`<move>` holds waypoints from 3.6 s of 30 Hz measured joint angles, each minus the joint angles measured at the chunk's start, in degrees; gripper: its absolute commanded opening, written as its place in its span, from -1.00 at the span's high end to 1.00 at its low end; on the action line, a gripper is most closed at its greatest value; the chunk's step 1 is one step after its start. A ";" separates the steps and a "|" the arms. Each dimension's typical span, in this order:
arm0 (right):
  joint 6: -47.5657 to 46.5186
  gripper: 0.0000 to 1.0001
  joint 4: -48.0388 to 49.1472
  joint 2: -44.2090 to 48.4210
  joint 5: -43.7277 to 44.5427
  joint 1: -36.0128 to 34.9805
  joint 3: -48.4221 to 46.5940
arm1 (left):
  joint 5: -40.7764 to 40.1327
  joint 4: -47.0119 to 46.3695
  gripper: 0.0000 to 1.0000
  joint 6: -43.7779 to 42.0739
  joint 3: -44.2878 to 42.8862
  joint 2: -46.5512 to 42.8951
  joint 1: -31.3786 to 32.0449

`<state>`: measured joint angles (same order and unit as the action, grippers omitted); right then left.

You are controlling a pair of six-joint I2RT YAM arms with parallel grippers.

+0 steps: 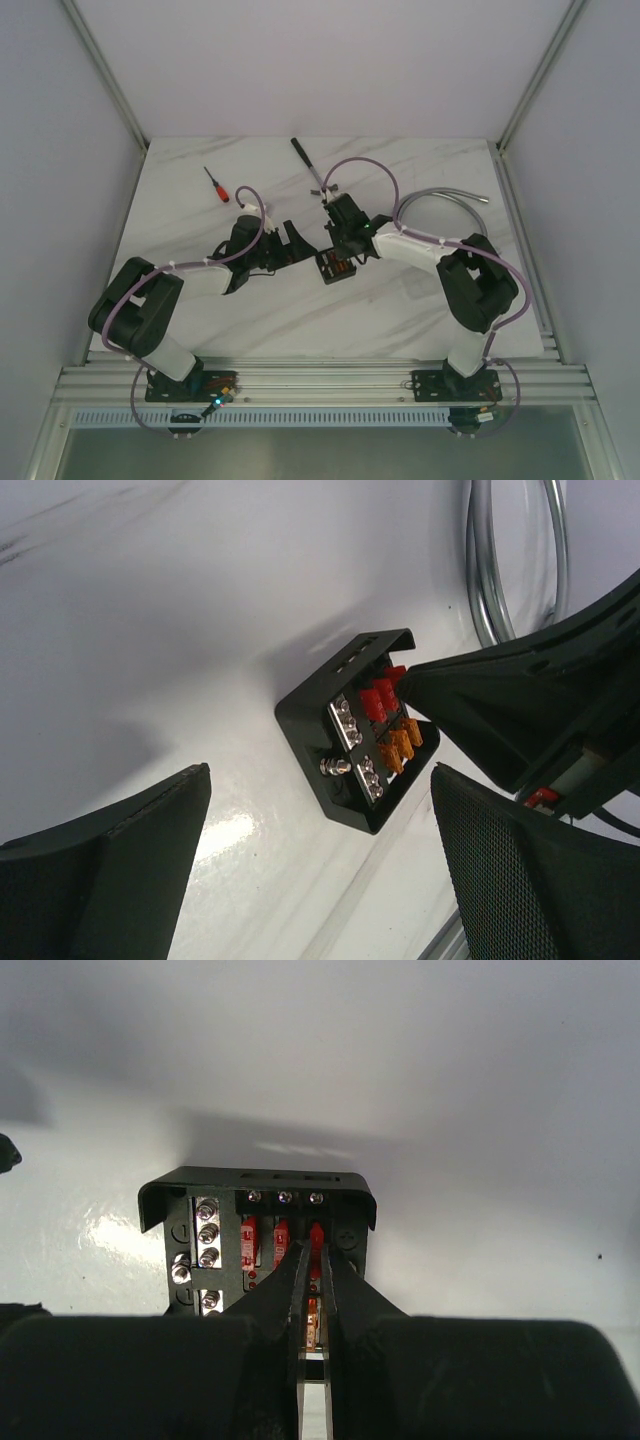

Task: Snap on the fuse box
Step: Install the fuse at the fuse box base.

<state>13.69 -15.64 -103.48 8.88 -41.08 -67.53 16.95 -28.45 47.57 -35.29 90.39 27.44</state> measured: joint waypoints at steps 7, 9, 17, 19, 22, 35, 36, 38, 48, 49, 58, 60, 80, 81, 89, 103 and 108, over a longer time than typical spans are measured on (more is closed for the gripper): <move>0.02 1.00 0.44 -1.20 -2.12 2.10 -0.68 | -0.04 0.00 -1.00 -0.02 0.00 0.00 0.00; 0.02 1.00 0.11 -1.25 -2.45 2.25 -0.87 | -0.04 0.02 -1.00 -0.02 0.00 0.00 0.00; -0.59 1.00 -1.03 -1.03 -3.63 2.54 -1.49 | -0.02 0.13 -1.00 0.00 0.00 0.00 0.00; -1.01 1.00 -1.33 -0.92 -3.93 2.58 -1.51 | -0.04 0.20 -1.00 0.00 0.00 0.00 0.00; -1.75 1.00 -2.95 -0.61 -4.22 2.73 -1.53 | -0.02 0.20 -1.00 0.02 0.00 -0.02 0.00; -1.99 0.91 -6.36 -1.73 -4.07 2.14 -4.33 | -0.02 1.20 -1.00 0.39 0.00 -0.57 0.00; -1.99 0.86 -6.88 -1.60 -4.24 2.05 -4.37 | -0.02 1.27 -1.00 0.42 0.00 -0.61 0.02; -2.01 0.76 -8.37 -1.36 -4.61 1.62 -4.59 | -0.02 1.51 -1.00 0.46 0.00 -0.85 0.13; -1.68 0.41 -14.71 -1.25 -6.64 -0.74 -5.62 | 0.20 1.64 -0.99 2.16 0.31 -1.75 1.92; -1.53 0.40 -15.08 -1.25 -6.75 -0.72 -5.84 | 0.22 1.68 -0.97 2.38 0.42 -1.75 2.08; -1.46 0.59 -16.79 -0.17 -7.52 0.00 -8.94 | 0.70 2.10 -0.56 4.39 0.72 -1.70 2.36; -1.46 0.63 -16.87 -0.17 -8.33 0.39 -9.20 | 1.07 2.08 -0.48 4.68 0.70 -1.38 2.56; -1.55 0.84 -17.99 -2.67 -10.84 1.14 -9.90 | 2.54 2.54 -0.13 5.92 -1.68 5.16 5.49; -1.55 0.85 -18.03 -2.71 -10.84 1.14 -9.90 | 2.54 2.58 -0.12 5.95 -1.90 5.46 5.55; -1.97 0.94 -19.98 -4.33 -11.23 1.18 -11.56 | 2.29 2.99 0.02 5.97 -2.16 6.43 5.64; -2.21 1.00 -21.46 -5.68 -11.26 1.22 -12.66 | 2.08 3.23 0.23 6.40 -2.29 7.65 5.68; -2.51 1.00 -23.54 -7.78 -11.32 1.22 -14.69 | 2.08 3.23 0.26 6.40 -2.36 7.65 5.75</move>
<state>11.18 -39.18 -111.26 -2.44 -39.86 -82.21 19.03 -25.21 53.98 -37.65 98.04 33.19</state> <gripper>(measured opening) 0.062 0.381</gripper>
